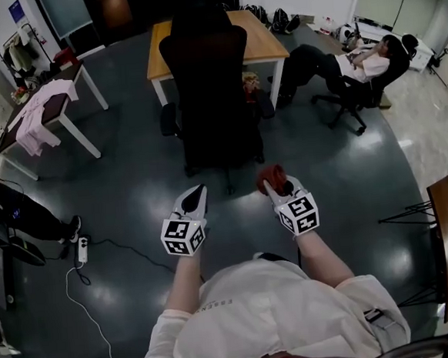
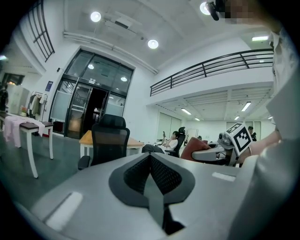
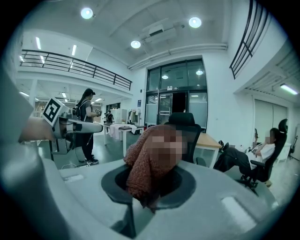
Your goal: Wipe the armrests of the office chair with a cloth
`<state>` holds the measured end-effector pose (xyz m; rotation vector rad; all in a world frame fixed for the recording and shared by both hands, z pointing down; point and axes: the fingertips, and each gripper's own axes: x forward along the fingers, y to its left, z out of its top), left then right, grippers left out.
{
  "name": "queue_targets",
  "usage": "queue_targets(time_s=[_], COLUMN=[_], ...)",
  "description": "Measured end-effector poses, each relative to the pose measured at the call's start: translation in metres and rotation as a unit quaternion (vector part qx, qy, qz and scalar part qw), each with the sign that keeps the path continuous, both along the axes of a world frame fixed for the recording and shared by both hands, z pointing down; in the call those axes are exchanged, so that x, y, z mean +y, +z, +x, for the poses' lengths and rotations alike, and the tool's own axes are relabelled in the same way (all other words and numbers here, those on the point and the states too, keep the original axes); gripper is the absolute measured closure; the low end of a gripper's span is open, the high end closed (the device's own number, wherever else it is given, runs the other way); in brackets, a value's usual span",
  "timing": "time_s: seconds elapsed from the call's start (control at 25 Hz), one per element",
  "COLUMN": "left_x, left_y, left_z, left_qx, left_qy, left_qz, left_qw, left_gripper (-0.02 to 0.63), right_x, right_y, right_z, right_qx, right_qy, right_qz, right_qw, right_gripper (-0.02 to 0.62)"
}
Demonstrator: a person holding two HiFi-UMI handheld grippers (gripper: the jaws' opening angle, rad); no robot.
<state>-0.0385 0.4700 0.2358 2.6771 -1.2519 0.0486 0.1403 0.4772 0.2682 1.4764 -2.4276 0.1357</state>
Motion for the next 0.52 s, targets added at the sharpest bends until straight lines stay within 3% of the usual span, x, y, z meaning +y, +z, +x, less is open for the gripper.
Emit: queue_targets(time_s=[0.32,0.52], left_x=[0.013,0.010], left_y=[0.009,0.005], left_z=[-0.015,-0.005], left_qx=[0.004,0.006], left_qy=[0.009,0.014], left_qz=[-0.009,-0.011], left_qw=[0.9999,0.9998], left_gripper=[0.589,0.589], right_x=[0.011,0.010], right_y=[0.005,-0.001], right_z=[-0.016,-0.009], right_qx=[0.003,0.008], right_qy=[0.010,0.011], right_qz=[-0.003,-0.004], right_qw=[1.000,1.000], right_gripper=[0.545,0.545])
